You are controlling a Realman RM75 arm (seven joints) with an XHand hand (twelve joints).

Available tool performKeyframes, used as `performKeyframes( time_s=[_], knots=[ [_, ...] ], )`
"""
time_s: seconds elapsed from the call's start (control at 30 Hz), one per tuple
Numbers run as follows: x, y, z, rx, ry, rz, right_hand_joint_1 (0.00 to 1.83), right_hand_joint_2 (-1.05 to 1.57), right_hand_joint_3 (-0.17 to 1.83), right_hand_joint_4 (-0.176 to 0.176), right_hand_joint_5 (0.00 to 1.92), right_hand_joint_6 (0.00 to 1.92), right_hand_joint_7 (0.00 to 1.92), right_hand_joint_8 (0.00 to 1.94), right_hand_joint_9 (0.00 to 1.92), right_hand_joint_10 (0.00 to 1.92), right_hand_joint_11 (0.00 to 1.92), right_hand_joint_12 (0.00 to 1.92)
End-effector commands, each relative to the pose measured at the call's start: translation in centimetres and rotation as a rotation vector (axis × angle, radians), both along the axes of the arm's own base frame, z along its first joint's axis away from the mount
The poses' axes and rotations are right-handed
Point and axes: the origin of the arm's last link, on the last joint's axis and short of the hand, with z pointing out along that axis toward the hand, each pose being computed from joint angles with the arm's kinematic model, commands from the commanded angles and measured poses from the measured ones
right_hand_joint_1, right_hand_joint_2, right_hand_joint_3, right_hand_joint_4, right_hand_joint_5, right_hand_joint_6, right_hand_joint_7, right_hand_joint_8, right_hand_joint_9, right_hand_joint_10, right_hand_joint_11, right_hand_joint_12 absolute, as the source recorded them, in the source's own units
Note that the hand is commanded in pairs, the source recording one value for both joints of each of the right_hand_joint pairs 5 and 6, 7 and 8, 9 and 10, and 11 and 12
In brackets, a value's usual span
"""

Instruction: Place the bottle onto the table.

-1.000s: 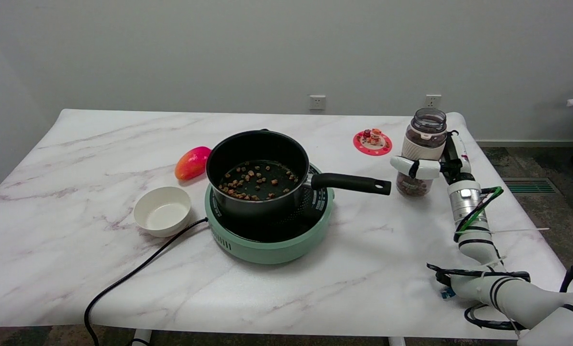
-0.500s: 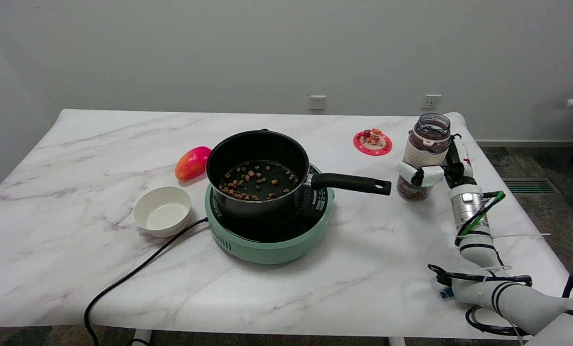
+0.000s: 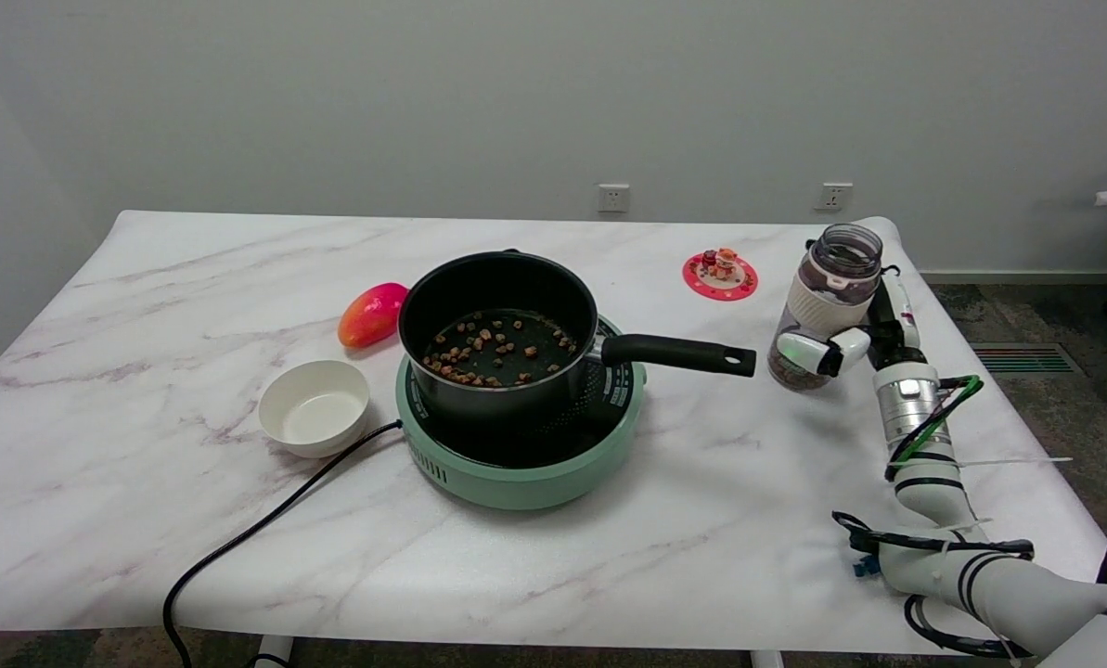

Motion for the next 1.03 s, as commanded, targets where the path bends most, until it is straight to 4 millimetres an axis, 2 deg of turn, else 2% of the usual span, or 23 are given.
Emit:
performKeyframes(
  time_s=[0.03,0.2,0.33,0.47,0.53,0.57,0.63,0.73,0.9,0.97,1.03],
  knots=[
    [1.0,1.1,2.8,-0.01,0.05,-0.033,1.22,-0.8,1.22,0.0,0.3,0.3,0.71,0.71,0.55,0.55,0.55,0.55],
    [1.0,1.9,4.6,-0.024,0.067,-0.094,1.21,-0.83,1.12,0.0,0.18,0.18,0.59,0.59,0.51,0.51,0.53,0.53],
    [1.4,3.5,7.7,-0.069,0.113,-0.177,1.24,-0.88,0.98,0.0,0.14,0.14,0.54,0.54,0.5,0.5,0.55,0.55],
    [3.6,5.6,12.2,-0.142,0.197,-0.239,1.34,-0.92,0.95,0.0,0.1,0.1,0.52,0.52,0.51,0.51,0.57,0.57],
    [5.4,8.3,15.8,-0.224,0.259,-0.29,1.37,-0.93,0.96,0.0,0.09,0.09,0.52,0.52,0.52,0.52,0.59,0.59],
    [5.8,9.1,16.7,-0.246,0.273,-0.305,1.38,-0.94,1.02,0.0,0.09,0.09,0.52,0.52,0.51,0.51,0.6,0.6],
    [7.3,12.0,19.2,-0.309,0.312,-0.342,1.39,-0.94,1.06,0.0,0.09,0.09,0.52,0.52,0.51,0.51,0.62,0.62],
    [9.2,15.3,21.6,-0.41,0.332,-0.322,1.39,-0.94,1.08,0.0,0.08,0.08,0.51,0.51,0.5,0.5,0.62,0.62],
    [10.0,19.3,23.2,-0.554,0.345,-0.303,1.4,-0.85,1.13,0.0,0.05,0.05,0.49,0.49,0.48,0.48,0.61,0.61],
    [10.1,20.0,23.3,-0.581,0.369,-0.308,1.41,-0.8,1.2,0.0,0.04,0.04,0.48,0.48,0.48,0.48,0.61,0.61],
    [10.1,20.4,23.1,-0.607,0.391,-0.302,1.41,-0.75,1.18,0.0,0.04,0.04,0.49,0.49,0.48,0.48,0.61,0.61]
  ],
)
